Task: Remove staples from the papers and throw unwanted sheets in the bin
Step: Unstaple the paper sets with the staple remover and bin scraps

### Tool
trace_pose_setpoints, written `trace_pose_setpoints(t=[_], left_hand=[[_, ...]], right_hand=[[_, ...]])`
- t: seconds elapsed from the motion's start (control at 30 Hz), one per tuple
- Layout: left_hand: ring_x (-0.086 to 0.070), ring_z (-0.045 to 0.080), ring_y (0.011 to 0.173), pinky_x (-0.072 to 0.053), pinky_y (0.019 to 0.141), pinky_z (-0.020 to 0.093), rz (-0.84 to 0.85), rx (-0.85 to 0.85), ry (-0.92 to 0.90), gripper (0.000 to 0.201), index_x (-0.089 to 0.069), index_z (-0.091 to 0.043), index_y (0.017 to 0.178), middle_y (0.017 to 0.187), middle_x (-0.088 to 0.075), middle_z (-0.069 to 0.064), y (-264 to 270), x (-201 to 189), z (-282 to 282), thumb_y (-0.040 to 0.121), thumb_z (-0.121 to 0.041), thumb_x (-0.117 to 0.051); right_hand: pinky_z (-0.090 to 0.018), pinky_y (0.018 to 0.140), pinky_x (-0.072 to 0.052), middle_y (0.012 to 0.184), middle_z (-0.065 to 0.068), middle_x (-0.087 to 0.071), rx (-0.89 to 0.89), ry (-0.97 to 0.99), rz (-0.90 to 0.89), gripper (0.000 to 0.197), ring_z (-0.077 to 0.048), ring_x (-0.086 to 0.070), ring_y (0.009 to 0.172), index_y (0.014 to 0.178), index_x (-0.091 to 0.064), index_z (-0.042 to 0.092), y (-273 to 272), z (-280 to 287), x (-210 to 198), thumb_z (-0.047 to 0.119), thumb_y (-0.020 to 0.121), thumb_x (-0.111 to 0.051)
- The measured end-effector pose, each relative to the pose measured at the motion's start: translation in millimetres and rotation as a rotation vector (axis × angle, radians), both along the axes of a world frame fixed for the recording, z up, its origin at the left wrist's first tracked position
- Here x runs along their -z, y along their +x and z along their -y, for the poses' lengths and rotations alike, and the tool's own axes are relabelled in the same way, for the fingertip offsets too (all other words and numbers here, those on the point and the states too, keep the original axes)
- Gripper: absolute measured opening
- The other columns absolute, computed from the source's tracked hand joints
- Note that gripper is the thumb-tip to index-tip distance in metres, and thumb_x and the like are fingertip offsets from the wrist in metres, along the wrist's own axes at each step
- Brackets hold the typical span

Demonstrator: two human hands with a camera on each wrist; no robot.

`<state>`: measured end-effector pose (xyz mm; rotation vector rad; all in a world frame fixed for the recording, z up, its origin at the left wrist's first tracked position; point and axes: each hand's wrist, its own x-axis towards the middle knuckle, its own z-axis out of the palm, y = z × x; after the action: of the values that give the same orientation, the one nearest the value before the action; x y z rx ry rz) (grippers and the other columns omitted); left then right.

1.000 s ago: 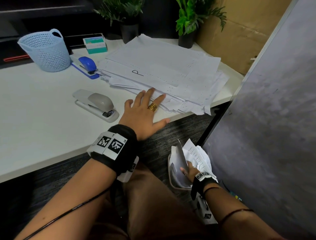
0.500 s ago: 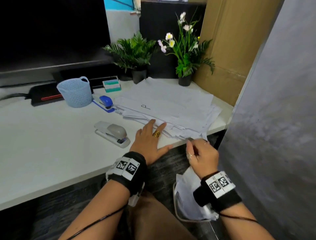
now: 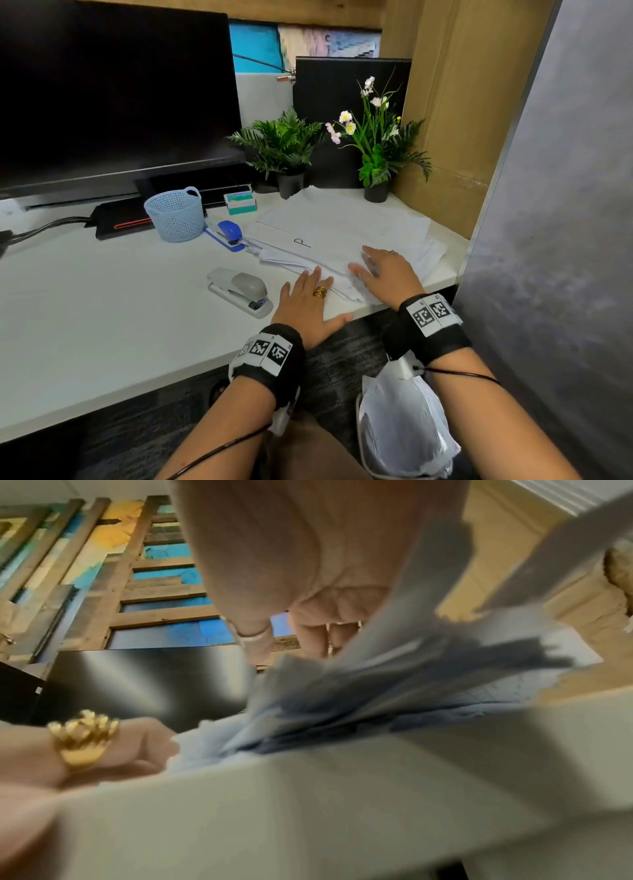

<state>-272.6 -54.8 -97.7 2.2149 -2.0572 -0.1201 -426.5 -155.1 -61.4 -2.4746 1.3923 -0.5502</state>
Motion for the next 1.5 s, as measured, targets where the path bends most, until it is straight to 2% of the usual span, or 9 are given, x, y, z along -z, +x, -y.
trace_pose_setpoints(t=[0.23, 0.57, 0.77, 1.0, 1.07, 1.17, 1.3, 1.4, 1.5], left_hand=[[0.005, 0.020, 0.145, -0.001, 0.116, 0.046, 0.013, -0.005, 0.026, 0.083, -0.007, -0.022, 0.150, 0.158, 0.007, 0.002, 0.2, -1.3, -0.2, 0.087, -0.070, -0.030], [0.004, 0.020, 0.145, 0.000, 0.116, 0.046, -0.028, -0.007, 0.030, 0.083, -0.010, -0.022, 0.150, 0.158, 0.005, 0.001, 1.2, -4.1, -0.8, 0.086, -0.071, -0.031], [-0.023, 0.008, 0.138, -0.014, 0.111, 0.020, -0.776, -0.082, -0.393, 0.055, -0.032, -0.022, 0.144, 0.151, -0.028, -0.004, 1.6, -33.8, -20.9, 0.096, -0.049, -0.031], [-0.064, 0.020, 0.100, -0.051, 0.089, 0.033, -1.406, -0.286, -0.466, 0.057, -0.041, -0.023, 0.137, 0.126, -0.055, 0.000, 43.9, -103.7, -53.0, 0.094, -0.057, -0.028], [-0.065, 0.021, 0.102, -0.054, 0.087, 0.039, -1.454, -0.260, -0.461, 0.051, -0.047, -0.024, 0.133, 0.123, -0.062, 0.002, 62.2, -105.1, -66.0, 0.092, -0.055, -0.038], [-0.059, 0.023, 0.111, -0.049, 0.095, 0.046, -1.346, -0.399, -0.579, 0.031, -0.048, -0.018, 0.123, 0.123, -0.061, 0.004, 84.2, -96.9, -85.5, 0.093, -0.015, -0.056], [-0.056, 0.028, 0.111, -0.045, 0.100, 0.048, -1.263, -0.647, -0.698, 0.039, -0.045, -0.008, 0.119, 0.122, -0.058, 0.011, 111.7, -85.0, -113.1, 0.085, 0.004, -0.058], [-0.061, 0.030, 0.094, -0.051, 0.087, 0.042, -1.317, -0.783, -0.708, 0.030, -0.050, -0.003, 0.109, 0.109, -0.061, 0.017, 135.0, -82.2, -139.2, 0.082, 0.005, -0.061], [-0.062, 0.031, 0.082, -0.053, 0.072, 0.035, -1.287, -0.913, -0.614, 0.016, -0.056, 0.001, 0.091, 0.095, -0.063, 0.019, 159.5, -76.4, -170.8, 0.079, 0.003, -0.067]], right_hand=[[-0.031, 0.116, -0.012, 0.157, -0.008, -0.015, -0.160, 0.087, -0.262, 0.069, -0.023, -0.013, 0.144, 0.149, -0.019, 0.015, 14.8, 32.7, -4.2, 0.043, 0.094, -0.050], [-0.032, 0.076, -0.041, 0.096, -0.014, -0.069, -0.036, -0.274, 0.001, 0.035, -0.031, -0.061, 0.091, 0.108, -0.067, 0.009, 19.5, 15.9, 9.6, 0.031, 0.100, -0.041], [-0.024, 0.046, -0.038, 0.056, -0.011, -0.063, -0.021, -0.609, 0.444, 0.033, -0.029, -0.058, 0.047, 0.086, -0.070, 0.005, 35.4, -10.4, -21.3, 0.027, 0.093, -0.047], [-0.015, 0.079, -0.046, 0.091, -0.010, -0.073, -0.391, -0.858, 0.663, 0.025, -0.012, -0.063, 0.082, 0.095, -0.073, 0.001, 65.9, -72.4, -19.8, 0.010, 0.091, -0.049], [-0.014, 0.087, -0.045, 0.092, -0.006, -0.073, -0.554, -0.821, 0.647, 0.022, -0.010, -0.062, 0.091, 0.090, -0.074, 0.003, 76.5, -86.7, -10.0, 0.003, 0.082, -0.054], [-0.025, 0.081, -0.053, 0.092, 0.002, -0.074, -0.718, -0.691, 0.513, 0.020, -0.014, -0.068, 0.094, 0.089, -0.075, 0.010, 88.9, -99.3, 1.5, 0.018, 0.085, -0.057], [-0.026, 0.086, -0.042, 0.103, 0.004, -0.070, -0.600, -0.336, 0.493, 0.050, -0.010, -0.061, 0.096, 0.100, -0.071, 0.016, 104.2, -109.4, -10.5, 0.054, 0.092, -0.041], [-0.027, 0.086, -0.042, 0.109, -0.004, -0.064, -0.311, -0.084, 0.433, 0.027, -0.015, -0.055, 0.096, 0.108, -0.064, 0.013, 122.6, -101.9, -32.8, 0.028, 0.094, -0.046], [-0.029, 0.090, -0.043, 0.117, -0.015, -0.061, -0.241, 0.154, 0.004, 0.030, -0.026, -0.056, 0.106, 0.115, -0.061, 0.003, 149.4, -86.5, -50.7, 0.017, 0.096, -0.044]])
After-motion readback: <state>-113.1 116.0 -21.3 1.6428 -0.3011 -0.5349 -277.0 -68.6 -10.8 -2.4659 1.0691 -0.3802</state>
